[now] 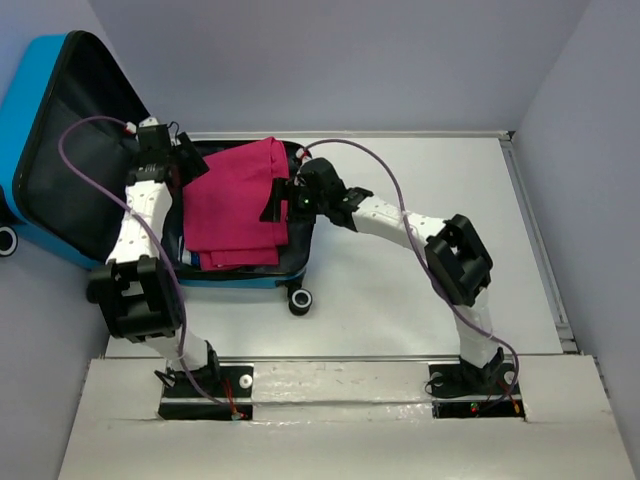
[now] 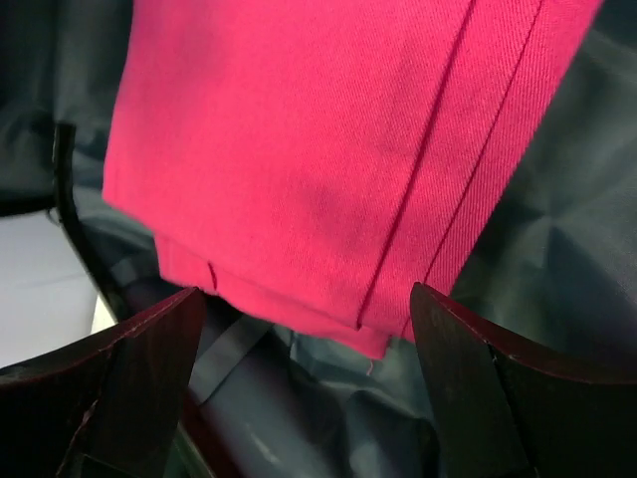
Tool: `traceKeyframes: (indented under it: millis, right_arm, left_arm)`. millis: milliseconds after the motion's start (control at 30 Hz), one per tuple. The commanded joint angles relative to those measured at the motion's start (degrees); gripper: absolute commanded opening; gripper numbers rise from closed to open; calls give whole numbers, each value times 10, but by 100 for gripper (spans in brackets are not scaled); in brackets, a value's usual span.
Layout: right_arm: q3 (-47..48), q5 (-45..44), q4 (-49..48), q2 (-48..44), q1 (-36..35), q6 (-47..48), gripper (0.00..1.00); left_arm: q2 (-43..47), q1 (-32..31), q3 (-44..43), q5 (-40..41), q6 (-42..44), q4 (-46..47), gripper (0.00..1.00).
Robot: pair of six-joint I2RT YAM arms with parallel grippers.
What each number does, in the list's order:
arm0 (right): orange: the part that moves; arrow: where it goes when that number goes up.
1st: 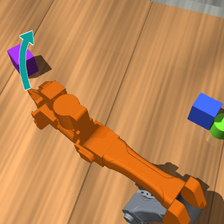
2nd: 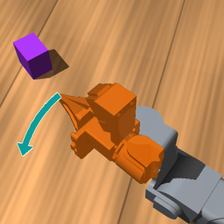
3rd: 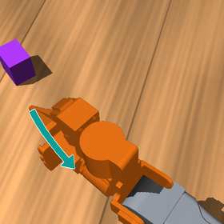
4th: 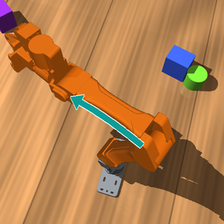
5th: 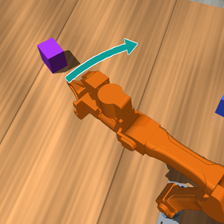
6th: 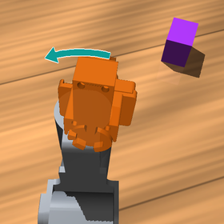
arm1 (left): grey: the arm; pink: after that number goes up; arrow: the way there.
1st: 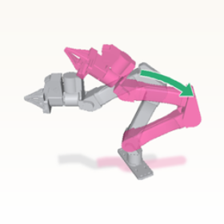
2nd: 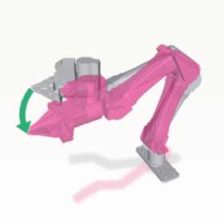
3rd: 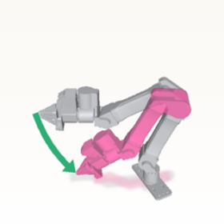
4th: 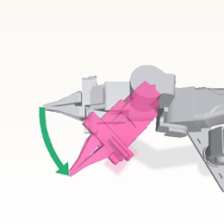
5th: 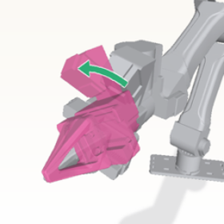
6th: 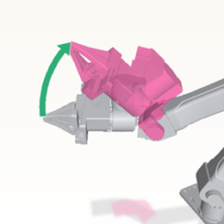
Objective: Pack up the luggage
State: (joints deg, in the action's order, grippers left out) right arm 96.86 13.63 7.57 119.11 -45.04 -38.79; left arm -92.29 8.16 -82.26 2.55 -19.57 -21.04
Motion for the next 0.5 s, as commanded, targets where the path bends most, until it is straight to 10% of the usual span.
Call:
traceKeyframes:
  millis: [0,233,400,467]
  right_arm:
    - [-9,-30,17,-52,14,27,90]
    - [-114,-89,-18,-164,14,70,72]
    - [-197,-104,-33,-261,14,98,23]
    - [-233,-96,-48,-290,14,101,21]
  left_arm:
    - [148,-30,4,-8,9,38,99]
    - [380,-61,123,72,12,-5,99]
    - [561,-61,218,261,6,-58,95]
    - [584,-61,220,356,16,-81,94]
